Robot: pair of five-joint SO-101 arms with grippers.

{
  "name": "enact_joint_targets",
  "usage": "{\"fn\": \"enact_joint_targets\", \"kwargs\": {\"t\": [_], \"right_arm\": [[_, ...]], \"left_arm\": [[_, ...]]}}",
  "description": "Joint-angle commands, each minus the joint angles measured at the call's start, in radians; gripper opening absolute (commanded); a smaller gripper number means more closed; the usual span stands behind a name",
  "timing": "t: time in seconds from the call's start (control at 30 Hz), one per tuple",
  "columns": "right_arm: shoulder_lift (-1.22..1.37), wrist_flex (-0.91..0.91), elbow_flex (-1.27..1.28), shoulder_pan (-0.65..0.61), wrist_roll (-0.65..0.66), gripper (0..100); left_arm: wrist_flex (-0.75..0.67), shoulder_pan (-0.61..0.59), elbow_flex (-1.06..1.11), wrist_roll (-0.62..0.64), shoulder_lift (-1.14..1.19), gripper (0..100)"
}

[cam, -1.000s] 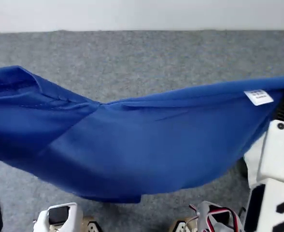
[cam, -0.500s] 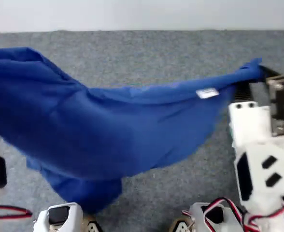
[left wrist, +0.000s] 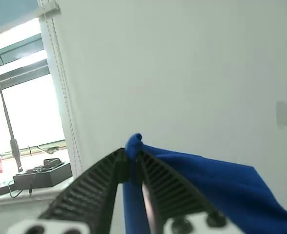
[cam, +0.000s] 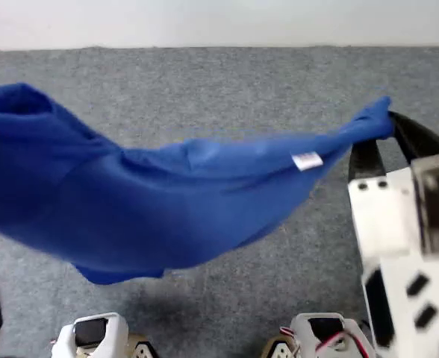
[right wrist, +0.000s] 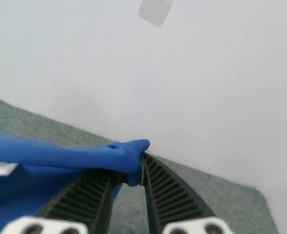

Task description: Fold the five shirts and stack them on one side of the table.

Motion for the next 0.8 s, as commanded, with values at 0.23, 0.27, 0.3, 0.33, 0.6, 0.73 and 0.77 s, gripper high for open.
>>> {"fn": "enact_joint_targets", "kwargs": {"t": [0.23,0.27,0.3,0.33,0.6,0.73,0.77], "right_arm": [[-0.087,-0.035,0.0,0.002,-0.031,0.8],[-0.087,-0.035,0.005,0.016,-0.031,0.8],[-0.084,-0.035,0.006,0.033,-0.032,0.8],[-0.077,-0.035,0.006,0.05,-0.032,0.8],[0.085,-0.025,0.006,0.07,-0.031,0.9],[0.219,-0.044,0.006,0.07,-0.026,0.9],[0.259,-0.053,0.006,0.07,-0.026,0.9]], "left_arm": [[0.0,-0.005,-0.059,-0.011,0.014,1],[0.0,-0.005,-0.051,-0.011,0.014,1],[0.0,-0.005,-0.041,-0.011,0.014,1],[-0.003,-0.005,-0.025,-0.012,0.014,1],[-0.048,-0.005,0.154,-0.038,0.049,1],[-0.081,0.003,0.2,-0.06,0.123,1],[-0.098,0.003,0.211,-0.061,0.149,1]]}}
